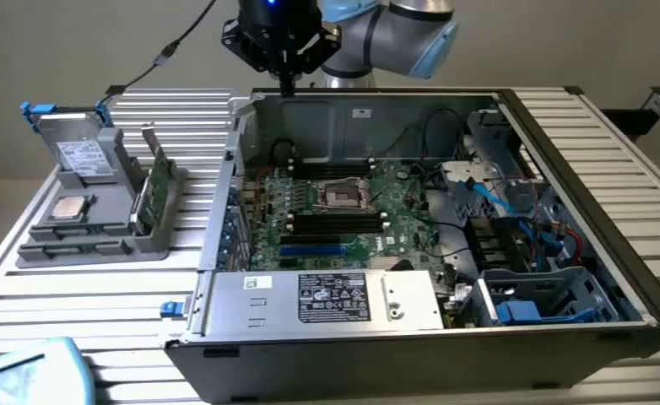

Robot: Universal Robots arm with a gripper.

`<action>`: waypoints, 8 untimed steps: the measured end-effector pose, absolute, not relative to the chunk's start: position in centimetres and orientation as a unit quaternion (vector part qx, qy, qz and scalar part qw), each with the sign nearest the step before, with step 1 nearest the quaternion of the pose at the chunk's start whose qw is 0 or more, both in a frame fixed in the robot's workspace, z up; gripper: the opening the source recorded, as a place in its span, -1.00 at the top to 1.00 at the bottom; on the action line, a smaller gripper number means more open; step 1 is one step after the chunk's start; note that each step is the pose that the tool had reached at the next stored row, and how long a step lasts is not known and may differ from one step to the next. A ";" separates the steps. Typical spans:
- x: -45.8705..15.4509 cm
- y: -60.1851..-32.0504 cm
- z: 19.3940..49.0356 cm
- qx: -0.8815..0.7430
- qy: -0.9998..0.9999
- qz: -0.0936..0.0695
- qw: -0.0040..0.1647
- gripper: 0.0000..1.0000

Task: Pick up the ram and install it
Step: 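Reach for the ram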

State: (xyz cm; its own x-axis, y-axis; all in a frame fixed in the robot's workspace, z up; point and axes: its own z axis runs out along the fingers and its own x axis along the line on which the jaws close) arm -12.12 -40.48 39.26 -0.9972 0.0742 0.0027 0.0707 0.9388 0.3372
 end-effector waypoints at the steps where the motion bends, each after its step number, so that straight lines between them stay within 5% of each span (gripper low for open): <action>1: -12.1 -40.5 39.3 0.037 0.984 0.173 0.005 0.79; 8: -12.1 -40.5 39.3 0.037 0.982 0.186 0.005 0.79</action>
State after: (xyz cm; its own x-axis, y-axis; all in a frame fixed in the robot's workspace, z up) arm -12.12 -40.54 39.26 -0.9972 0.0742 0.0049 0.0708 0.9284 0.3649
